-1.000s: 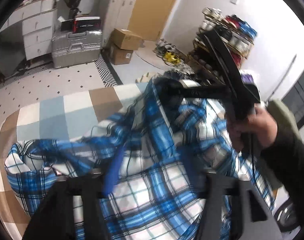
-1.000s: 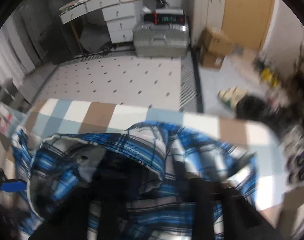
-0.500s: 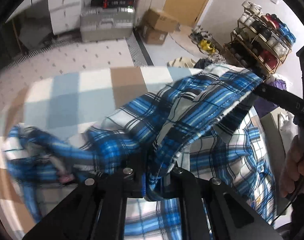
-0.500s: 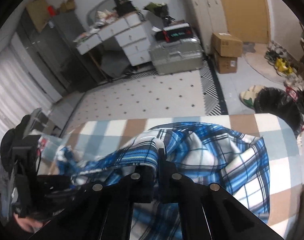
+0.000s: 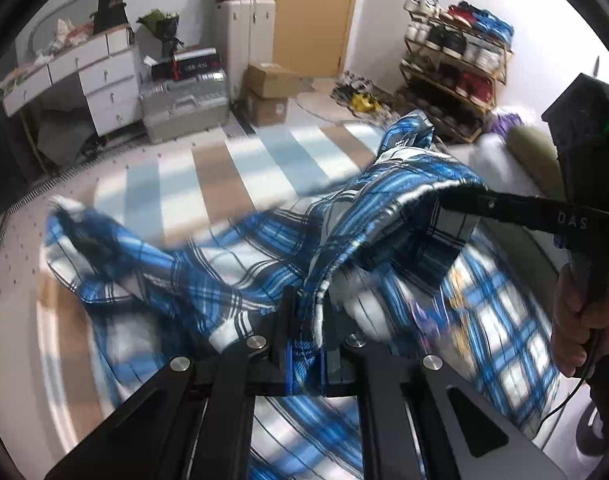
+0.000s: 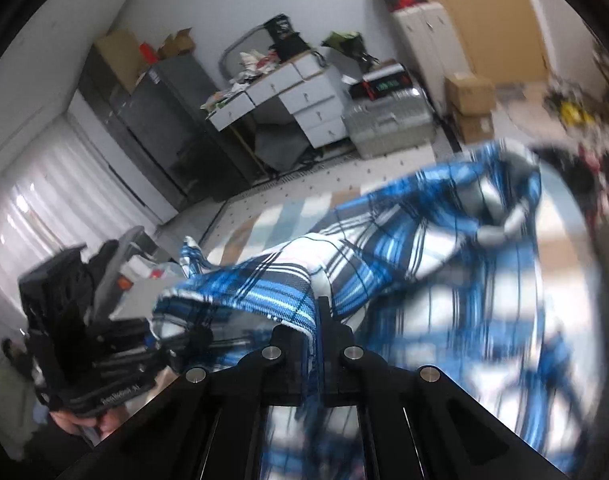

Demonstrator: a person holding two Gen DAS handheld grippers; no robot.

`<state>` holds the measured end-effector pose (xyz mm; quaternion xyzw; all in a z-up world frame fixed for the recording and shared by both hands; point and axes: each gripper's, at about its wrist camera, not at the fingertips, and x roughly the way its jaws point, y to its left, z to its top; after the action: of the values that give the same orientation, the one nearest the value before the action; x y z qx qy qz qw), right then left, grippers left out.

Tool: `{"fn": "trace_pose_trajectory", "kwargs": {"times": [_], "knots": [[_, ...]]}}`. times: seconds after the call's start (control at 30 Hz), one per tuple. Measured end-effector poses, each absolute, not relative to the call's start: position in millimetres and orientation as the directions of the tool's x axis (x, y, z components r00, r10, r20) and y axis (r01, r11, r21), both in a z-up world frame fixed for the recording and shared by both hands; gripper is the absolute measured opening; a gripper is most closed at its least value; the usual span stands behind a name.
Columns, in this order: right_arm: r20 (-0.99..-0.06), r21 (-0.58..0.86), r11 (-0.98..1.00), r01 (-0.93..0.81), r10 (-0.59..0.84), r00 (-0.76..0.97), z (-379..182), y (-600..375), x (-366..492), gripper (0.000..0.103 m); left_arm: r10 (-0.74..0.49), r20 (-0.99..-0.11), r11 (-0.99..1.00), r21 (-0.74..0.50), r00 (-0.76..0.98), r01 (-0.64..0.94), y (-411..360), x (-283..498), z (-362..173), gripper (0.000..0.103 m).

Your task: Fold large clothes

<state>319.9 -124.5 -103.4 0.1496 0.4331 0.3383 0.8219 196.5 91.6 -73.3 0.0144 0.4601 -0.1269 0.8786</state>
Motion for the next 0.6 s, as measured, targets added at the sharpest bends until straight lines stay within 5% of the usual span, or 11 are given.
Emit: {"fn": "trace_pose_trajectory", "kwargs": {"times": [0.3,0.37,0.43,0.5,0.6], "knots": [[-0.743,0.558,0.787,-0.262,0.615,0.264,-188,-148,288,0.009,-0.273,-0.845,0.962,-0.234,0.459,0.142,90,185,-126,0.004],[-0.745,0.558,0.781,-0.282,0.621,0.246,-184,-154,286,0.014,-0.296,-0.845,0.955,-0.265,0.446,0.132,90,183,-126,0.012],[-0.741,0.537,0.784,-0.311,0.615,0.269,-171,-161,279,0.028,-0.334,-0.844,0.943,-0.306,0.419,0.134,93,182,-125,0.025],[-0.720,0.535,0.776,-0.334,0.626,0.300,-156,-172,276,0.061,-0.368,-0.841,0.930,-0.338,0.397,0.145,95,177,-123,0.041],[-0.690,0.528,0.787,-0.320,0.617,0.378,-136,-194,288,0.069,-0.402,-0.813,0.916,-0.354,0.421,0.191,101,152,-100,0.046]]}}
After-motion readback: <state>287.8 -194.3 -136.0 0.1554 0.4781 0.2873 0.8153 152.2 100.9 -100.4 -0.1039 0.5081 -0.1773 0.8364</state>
